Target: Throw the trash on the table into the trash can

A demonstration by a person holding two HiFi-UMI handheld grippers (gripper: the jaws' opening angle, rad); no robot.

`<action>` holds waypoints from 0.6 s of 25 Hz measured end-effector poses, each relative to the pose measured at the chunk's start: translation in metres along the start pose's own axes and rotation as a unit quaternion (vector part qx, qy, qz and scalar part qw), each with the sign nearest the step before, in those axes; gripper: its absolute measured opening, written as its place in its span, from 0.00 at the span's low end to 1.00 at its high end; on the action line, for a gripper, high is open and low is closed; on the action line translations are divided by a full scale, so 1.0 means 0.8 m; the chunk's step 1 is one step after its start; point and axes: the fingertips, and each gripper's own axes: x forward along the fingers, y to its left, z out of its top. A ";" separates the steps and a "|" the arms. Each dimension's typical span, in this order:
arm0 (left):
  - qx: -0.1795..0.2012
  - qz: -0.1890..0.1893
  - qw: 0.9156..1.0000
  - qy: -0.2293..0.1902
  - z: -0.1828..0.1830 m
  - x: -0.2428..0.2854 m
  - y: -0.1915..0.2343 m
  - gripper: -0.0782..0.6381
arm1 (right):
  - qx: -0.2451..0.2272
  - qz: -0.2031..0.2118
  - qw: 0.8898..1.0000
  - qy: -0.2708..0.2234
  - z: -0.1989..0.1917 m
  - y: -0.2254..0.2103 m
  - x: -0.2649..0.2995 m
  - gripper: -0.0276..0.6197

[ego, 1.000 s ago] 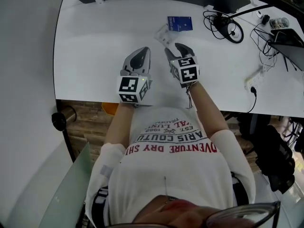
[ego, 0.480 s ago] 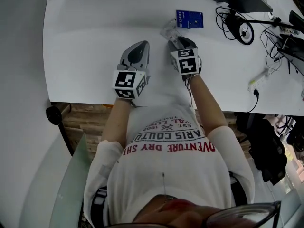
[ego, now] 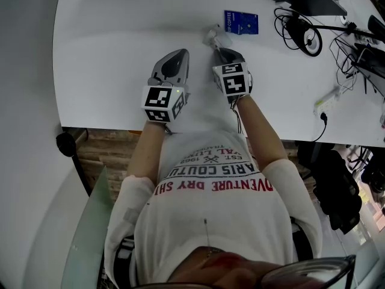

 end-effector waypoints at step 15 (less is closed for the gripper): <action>0.020 0.018 0.998 -0.057 -0.004 -0.091 -0.096 0.14 | -0.030 0.044 0.995 -0.080 -0.010 0.047 -0.126 0.09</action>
